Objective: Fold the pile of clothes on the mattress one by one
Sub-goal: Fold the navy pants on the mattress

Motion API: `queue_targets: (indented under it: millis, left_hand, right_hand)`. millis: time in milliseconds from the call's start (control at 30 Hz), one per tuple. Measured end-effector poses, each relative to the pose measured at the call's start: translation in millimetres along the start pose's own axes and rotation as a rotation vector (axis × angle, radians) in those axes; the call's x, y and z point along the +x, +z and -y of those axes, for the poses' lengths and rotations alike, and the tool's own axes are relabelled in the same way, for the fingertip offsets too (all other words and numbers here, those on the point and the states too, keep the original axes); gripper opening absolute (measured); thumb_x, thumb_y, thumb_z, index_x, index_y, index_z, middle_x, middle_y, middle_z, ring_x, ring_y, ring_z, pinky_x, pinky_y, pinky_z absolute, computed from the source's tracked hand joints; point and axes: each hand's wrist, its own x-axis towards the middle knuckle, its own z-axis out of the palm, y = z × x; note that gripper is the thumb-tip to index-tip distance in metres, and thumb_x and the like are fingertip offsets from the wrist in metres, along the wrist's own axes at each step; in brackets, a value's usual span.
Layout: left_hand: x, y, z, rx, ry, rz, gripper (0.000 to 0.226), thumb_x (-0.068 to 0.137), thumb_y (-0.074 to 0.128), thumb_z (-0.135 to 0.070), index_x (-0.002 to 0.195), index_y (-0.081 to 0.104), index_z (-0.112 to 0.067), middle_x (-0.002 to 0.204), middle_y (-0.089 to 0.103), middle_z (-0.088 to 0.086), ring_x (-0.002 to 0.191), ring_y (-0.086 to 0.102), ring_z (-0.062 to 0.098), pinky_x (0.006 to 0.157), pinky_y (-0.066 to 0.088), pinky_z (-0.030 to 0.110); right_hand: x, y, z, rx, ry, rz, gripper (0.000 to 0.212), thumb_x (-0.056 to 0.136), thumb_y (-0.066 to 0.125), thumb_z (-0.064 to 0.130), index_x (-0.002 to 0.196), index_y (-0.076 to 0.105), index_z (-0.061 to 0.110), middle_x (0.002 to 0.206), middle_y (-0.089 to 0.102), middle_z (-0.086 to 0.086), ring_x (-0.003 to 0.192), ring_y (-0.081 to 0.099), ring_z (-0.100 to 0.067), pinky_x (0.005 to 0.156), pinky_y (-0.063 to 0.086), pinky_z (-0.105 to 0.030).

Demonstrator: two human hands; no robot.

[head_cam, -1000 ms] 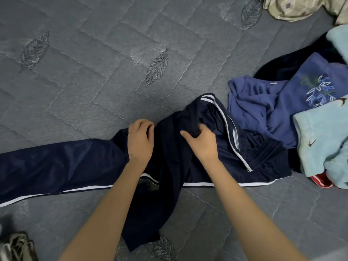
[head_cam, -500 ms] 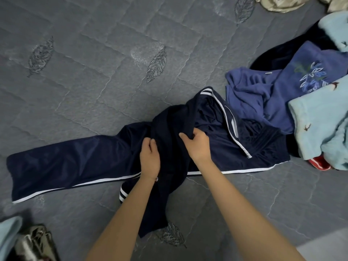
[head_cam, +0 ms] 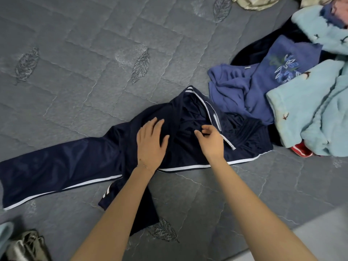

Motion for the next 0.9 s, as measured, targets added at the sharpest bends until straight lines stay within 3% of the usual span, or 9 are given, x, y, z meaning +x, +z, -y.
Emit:
queue_targets:
  millis: [200,433,567,667,767,900]
  left_hand:
    - [10.7,25.2,-35.9,0.012,0.041,0.083,0.055,0.094,0.060,-0.028,0.144,0.042,-0.016,0.149,0.040,0.012,0.138,0.036,0.034,0.113,0.027,0.053]
    - [22.6,41.1,-58.2,0.147,0.095,0.083,0.062,0.091,0.062,-0.029,0.147,0.037,-0.018,0.155,0.031,0.009,0.145,0.021,0.032,0.116,0.008,0.052]
    - [33.5,46.9,-65.3,0.269,0.098,0.106,0.067,0.090,0.064,-0.023,0.149,0.033,-0.018,0.157,0.023,0.014,0.145,0.019,0.037,0.116,0.010,0.054]
    - [41.9,51.2,-64.8,0.443,0.237,0.106,0.075,0.082,0.071,-0.017,0.148,0.034,-0.018,0.155,0.027,0.019,0.141,0.027,0.041,0.112,0.019,0.059]
    - [47.8,56.9,-69.8,0.489,0.306,0.073,0.086,0.078,0.075,-0.014,0.149,0.025,-0.020,0.153,0.029,0.020,0.140,0.029,0.039,0.112,0.020,0.057]
    - [55.2,61.7,-85.4,0.480,0.324,0.004,0.089,0.083,0.071,-0.016,0.151,0.014,-0.023,0.155,0.025,0.020,0.143,0.024,0.036,0.114,0.013,0.056]
  right_hand:
    - [-1.9,-20.8,-15.8,-0.082,-0.103,-0.011,0.052,0.090,0.066,0.030,0.136,0.048,0.015,0.128,0.058,-0.004,0.116,0.056,-0.020,0.096,0.046,-0.035]
    - [7.9,-48.8,-42.2,-0.526,-0.390,-0.290,0.066,0.082,0.073,0.030,0.141,0.046,0.018,0.136,0.054,-0.004,0.124,0.046,-0.031,0.102,0.034,-0.047]
    - [22.7,-69.1,-70.6,-0.780,-0.423,-0.214,0.081,0.067,0.086,0.024,0.139,0.050,0.019,0.142,0.050,-0.012,0.133,0.042,-0.038,0.109,0.024,-0.060]
    - [31.3,-76.9,-82.1,-0.851,-0.514,-0.252,0.068,0.058,0.089,0.013,0.122,0.066,0.019,0.130,0.061,-0.009,0.123,0.053,-0.037,0.104,0.031,-0.064]
    - [39.5,-86.0,-85.7,-0.746,-0.648,-0.347,0.046,0.063,0.082,0.000,0.103,0.074,0.019,0.109,0.071,-0.002,0.108,0.063,-0.033,0.105,0.033,-0.062]
    - [38.9,-105.1,-89.6,-0.587,-0.861,-0.360,0.034,0.071,0.057,-0.007,0.090,0.073,0.016,0.091,0.070,0.004,0.090,0.062,-0.022,0.108,0.025,-0.049]
